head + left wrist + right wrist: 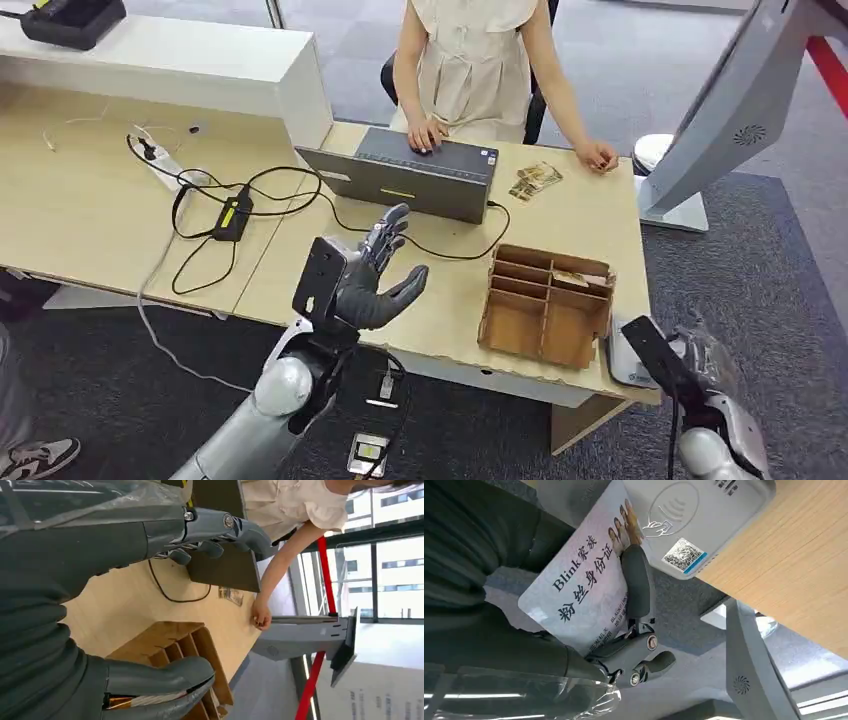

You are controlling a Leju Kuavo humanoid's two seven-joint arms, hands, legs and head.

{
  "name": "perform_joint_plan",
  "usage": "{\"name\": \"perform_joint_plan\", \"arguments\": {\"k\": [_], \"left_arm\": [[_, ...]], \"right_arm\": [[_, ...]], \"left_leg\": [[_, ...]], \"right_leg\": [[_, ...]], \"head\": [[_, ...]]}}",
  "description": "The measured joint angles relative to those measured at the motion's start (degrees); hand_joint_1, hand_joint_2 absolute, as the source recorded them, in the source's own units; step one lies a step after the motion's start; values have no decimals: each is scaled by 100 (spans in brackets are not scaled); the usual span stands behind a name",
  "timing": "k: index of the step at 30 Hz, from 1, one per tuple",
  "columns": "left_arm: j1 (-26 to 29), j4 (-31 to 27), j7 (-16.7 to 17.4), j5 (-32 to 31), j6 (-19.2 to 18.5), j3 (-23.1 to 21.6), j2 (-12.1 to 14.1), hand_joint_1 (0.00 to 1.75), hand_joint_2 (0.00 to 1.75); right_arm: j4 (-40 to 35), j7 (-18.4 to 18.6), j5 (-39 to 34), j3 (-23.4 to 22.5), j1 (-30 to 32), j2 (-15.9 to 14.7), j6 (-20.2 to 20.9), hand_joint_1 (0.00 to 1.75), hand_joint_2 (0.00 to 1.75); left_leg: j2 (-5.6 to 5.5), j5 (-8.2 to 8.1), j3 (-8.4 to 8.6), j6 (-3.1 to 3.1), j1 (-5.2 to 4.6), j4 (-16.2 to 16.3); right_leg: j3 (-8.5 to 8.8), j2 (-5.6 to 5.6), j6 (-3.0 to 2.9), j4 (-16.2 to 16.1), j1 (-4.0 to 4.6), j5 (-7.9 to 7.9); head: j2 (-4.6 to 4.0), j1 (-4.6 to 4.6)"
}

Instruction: Pass the card to the sensor for recognition and then transmit it.

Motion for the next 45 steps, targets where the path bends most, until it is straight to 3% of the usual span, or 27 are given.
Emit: {"name": "perform_joint_plan", "arguments": {"k": [11, 26, 45], "left_arm": [[81, -46, 127, 0, 15, -2, 26, 0, 175], [83, -50, 111, -94, -35, -2, 48, 0, 175], [38, -81, -74, -70, -88, -4, 46, 0, 175]], "right_arm": [[-39, 282, 442, 120, 34, 188, 147, 175, 175], [-179, 258, 553, 334, -157, 435, 186, 175, 175], [-1532, 297, 381, 103, -1319, -41, 381, 175, 175]], "left_leg": [[1, 0, 8, 0, 0, -1], [0, 1, 7, 0, 0, 0], [1, 1, 8, 0, -3, 3]], "right_leg": [[9, 1, 0, 0, 1, 0], [11, 0, 0, 0, 0, 1], [6, 1, 0, 1, -3, 1]], "head": [[0, 2], [0, 2], [0, 2]]}}
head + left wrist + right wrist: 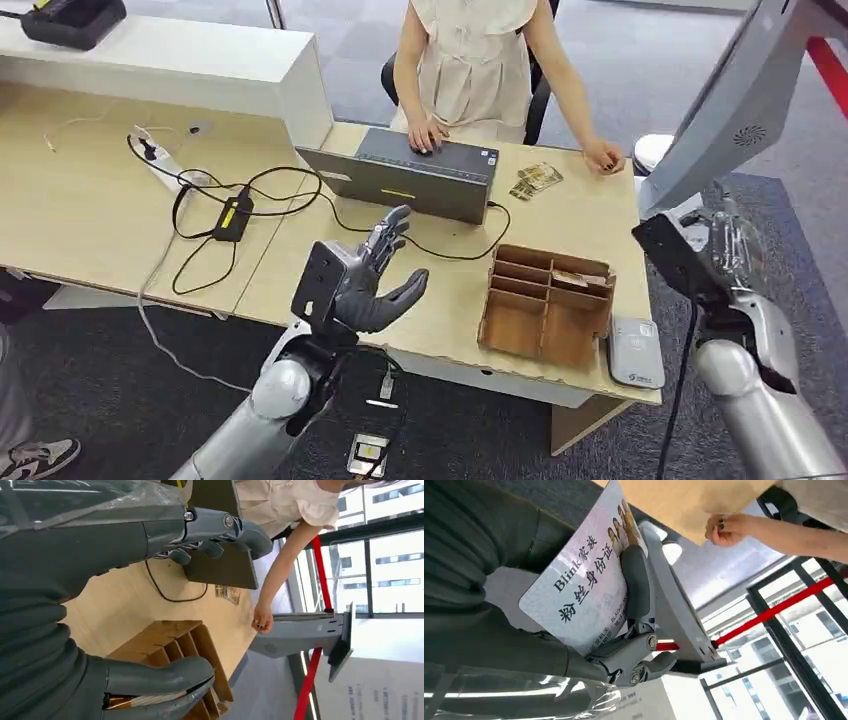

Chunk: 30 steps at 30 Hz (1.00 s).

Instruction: Pass the card to the sensor for recognition and then transmit it.

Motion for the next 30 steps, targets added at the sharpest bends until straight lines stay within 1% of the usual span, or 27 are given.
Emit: {"name": "perform_joint_plan", "arguments": {"k": [6, 11, 15, 21, 28, 29, 30], "left_arm": [[-75, 15, -22, 81, -111, -13, -15, 0, 175], [-179, 96, -70, 197, -227, -63, -77, 0, 175], [-304, 181, -79, 312, -345, -162, -144, 0, 175], [-509, 321, -81, 409, -409, -313, -251, 0, 175], [-517, 328, -81, 411, -409, -319, -256, 0, 175], [-551, 374, -68, 415, -396, -350, -280, 0, 175], [-560, 383, -63, 415, -387, -352, -280, 0, 175]], "right_arm": [[-127, -55, 135, 11, -91, -26, 78, 175, 175], [-159, -72, 282, 105, -228, 75, 275, 175, 175], [22, -197, 304, 251, -679, 301, 457, 175, 175], [938, -466, 341, 518, -1651, 811, 371, 175, 175], [995, -474, 345, 534, -1699, 840, 360, 175, 175], [1368, -485, 389, 634, -1968, 1016, 334, 175, 175], [1435, -485, 396, 649, -2028, 1047, 332, 175, 175]], "left_leg": [[-1, 0, -2, 0, 1, -1], [0, 0, -6, 0, 1, -1], [1, 2, -6, 1, 1, -1], [0, 5, -7, 1, 2, -1], [0, 5, -7, 1, 2, -1], [-1, 5, -8, 1, 3, -1], [-1, 5, -8, 1, 3, -1]], "right_leg": [[0, 0, 0, 0, 0, 0], [1, 0, 0, 1, 0, 0], [-1, 0, -1, 2, -1, 1], [-3, -1, -1, 5, 1, 1], [-3, -1, -1, 5, 1, 1], [-3, -2, -1, 6, 1, 1], [-3, -2, -1, 7, 1, 1]], "head": [[0, -2], [0, -2], [0, 0], [0, -4], [0, -2], [0, -2], [0, 0]]}}
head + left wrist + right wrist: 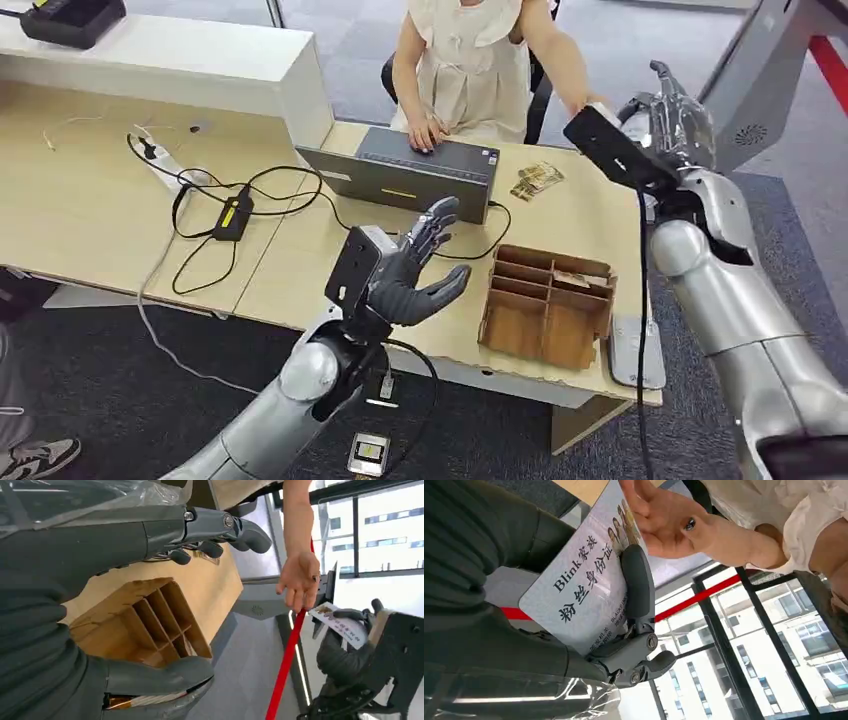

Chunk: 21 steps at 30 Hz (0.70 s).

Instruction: Pass the card to the sensor for recognition and then transmit it.

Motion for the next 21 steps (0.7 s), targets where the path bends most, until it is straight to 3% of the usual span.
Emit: {"name": "perform_joint_plan", "arguments": {"k": [3, 9, 17, 18, 19, 20, 21], "left_arm": [[-126, 149, 28, 68, 83, -98, -24, 0, 175], [-164, 201, 63, 103, 81, -129, -28, 0, 175], [-165, 234, 68, 111, 142, -144, -28, 0, 175], [-165, 240, 70, 111, 162, -146, -28, 0, 175], [-165, 243, 70, 111, 168, -149, -28, 0, 175], [-165, 247, 74, 111, 173, -149, -28, 0, 175], [-165, 249, 76, 111, 181, -149, -28, 0, 175]], "right_arm": [[1215, 116, 33, 258, -607, 577, -35, 175, 175], [1794, 317, 129, 417, -724, 802, 4, 175, 175], [2228, 442, 81, 511, -778, 880, 4, 175, 175], [2270, 446, 81, 520, -785, 887, 4, 159, 175], [2305, 455, 74, 527, -790, 894, 4, 58, 175], [2338, 463, 74, 535, -796, 894, 4, 14, 175], [2369, 468, 74, 544, -802, 896, 4, 0, 175]], "left_leg": [[0, -1, -1, 0, -1, 0], [-1, 0, 1, 0, -1, 1], [-1, 0, 0, 0, -1, 1], [-1, -1, 0, 0, -1, 1], [-1, -1, 0, 0, -1, 1], [-1, -1, 0, 0, -1, 1], [-1, -1, 0, 0, -1, 1]], "right_leg": [[-3, 0, 0, -1, 0, -1], [-3, 1, 0, -1, 0, 0], [-3, 0, 0, -1, 0, 0], [-4, 1, 0, -1, 0, 0], [-4, 1, 0, -1, 0, 0], [-4, 1, 0, -1, 0, 0], [-4, 1, 0, -1, 0, 0]], "head": [[0, 0], [0, 0], [0, 0], [0, -2], [0, 0], [0, 0], [0, 0]]}}
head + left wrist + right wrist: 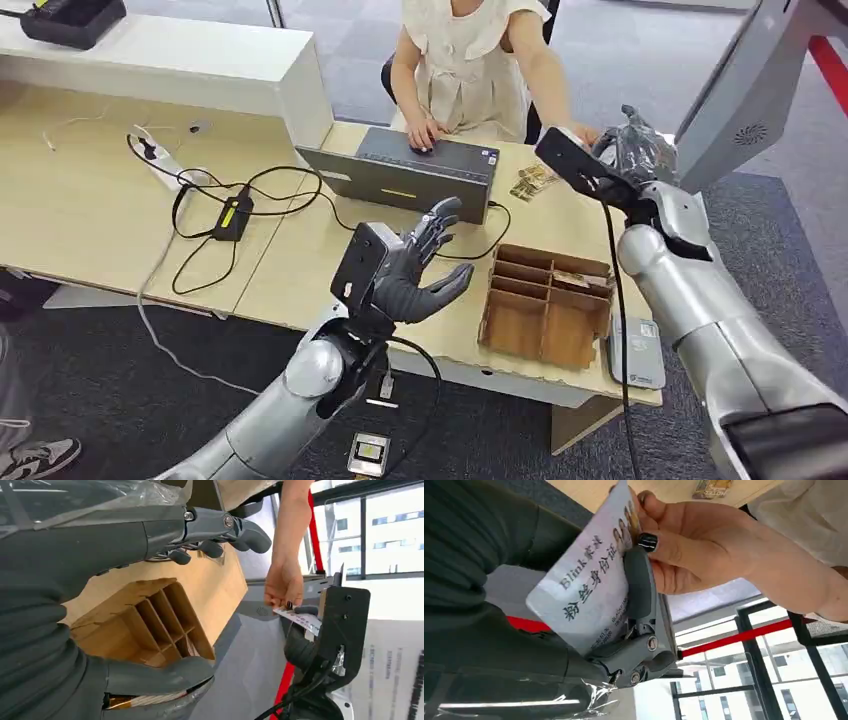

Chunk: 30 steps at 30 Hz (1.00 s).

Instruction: Pass the card to the sensor for recognition and then transmit it.

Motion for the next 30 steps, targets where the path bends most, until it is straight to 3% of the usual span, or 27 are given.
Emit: {"name": "perform_joint_plan", "arguments": {"k": [10, 20, 22, 27, 30], "left_arm": [[0, 44, 11, 55, 46, -11, 0, 0, 175], [82, 31, -42, -28, 417, -7, 35, 0, 175], [166, -26, -33, -57, 489, 24, 65, 0, 175], [419, -221, 4, -216, 481, 170, 177, 0, 175], [501, -297, 33, -284, 457, 245, 218, 0, 175]], "right_arm": [[199, -138, -188, 48, -33, -4, -330, 0, 175], [-34, -1434, -1658, -120, -77, -72, -1019, 0, 175], [-477, -1317, -2167, -170, 133, -166, -921, 0, 175], [-2150, -416, -3529, -323, 1344, -496, -571, 0, 175], [-2893, -175, -3897, -430, 1981, -666, -503, 0, 175]], "left_leg": [[0, 0, 2, 0, 0, 0], [2, 0, 3, 0, 0, 0], [1, 0, 6, 0, 1, 0], [-3, -2, 7, 0, 3, 0], [-3, -3, 7, 0, 2, 0]], "right_leg": [[0, 1, 0, 0, 0, 1], [0, 3, 0, 0, 0, 1], [3, 2, 0, -1, 3, 0], [7, 0, 0, -3, 4, -1], [5, 0, 0, -4, 4, -1]], "head": [[0, 0], [0, 0], [0, 2], [0, -2], [0, 2]]}}
